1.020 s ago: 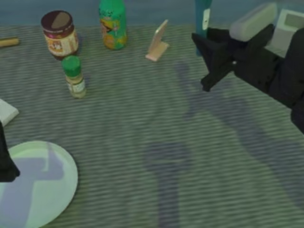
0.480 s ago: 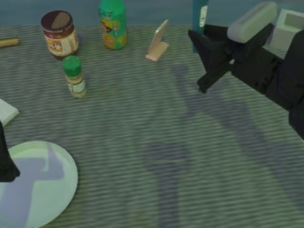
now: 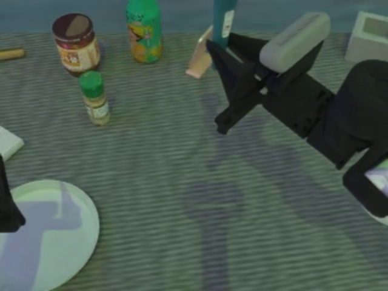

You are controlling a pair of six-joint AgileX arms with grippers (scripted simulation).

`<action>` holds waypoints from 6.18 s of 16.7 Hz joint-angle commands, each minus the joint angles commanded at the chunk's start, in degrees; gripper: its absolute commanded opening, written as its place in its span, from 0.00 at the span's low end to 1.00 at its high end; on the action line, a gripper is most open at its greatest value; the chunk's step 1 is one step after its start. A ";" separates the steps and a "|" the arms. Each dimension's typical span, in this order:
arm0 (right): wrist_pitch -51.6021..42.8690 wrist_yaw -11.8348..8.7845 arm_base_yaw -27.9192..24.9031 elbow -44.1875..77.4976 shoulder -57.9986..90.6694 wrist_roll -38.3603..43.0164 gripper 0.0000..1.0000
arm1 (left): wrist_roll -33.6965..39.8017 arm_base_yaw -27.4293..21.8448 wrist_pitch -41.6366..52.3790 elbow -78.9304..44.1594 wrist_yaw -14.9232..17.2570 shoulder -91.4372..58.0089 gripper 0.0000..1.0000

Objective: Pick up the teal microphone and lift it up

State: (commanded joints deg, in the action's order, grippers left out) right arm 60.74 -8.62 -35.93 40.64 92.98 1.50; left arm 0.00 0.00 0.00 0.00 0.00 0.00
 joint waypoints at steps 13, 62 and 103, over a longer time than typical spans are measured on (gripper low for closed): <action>0.00 0.00 0.00 0.00 0.00 0.00 0.00 | -0.42 -1.36 -1.83 -3.05 2.94 -3.82 1.00; 0.00 0.00 0.00 0.00 0.00 0.00 0.00 | -5.73 -30.31 -29.96 -57.65 30.08 -89.67 0.25; 1.02 -1.80 1.67 -11.68 -9.83 0.12 1.00 | -6.09 -23.69 -29.48 -54.74 35.86 -86.13 0.00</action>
State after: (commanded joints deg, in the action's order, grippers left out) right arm 61.76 -10.42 -34.26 28.97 83.15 1.62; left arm -6.09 -23.69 -29.48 -54.74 35.86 -86.13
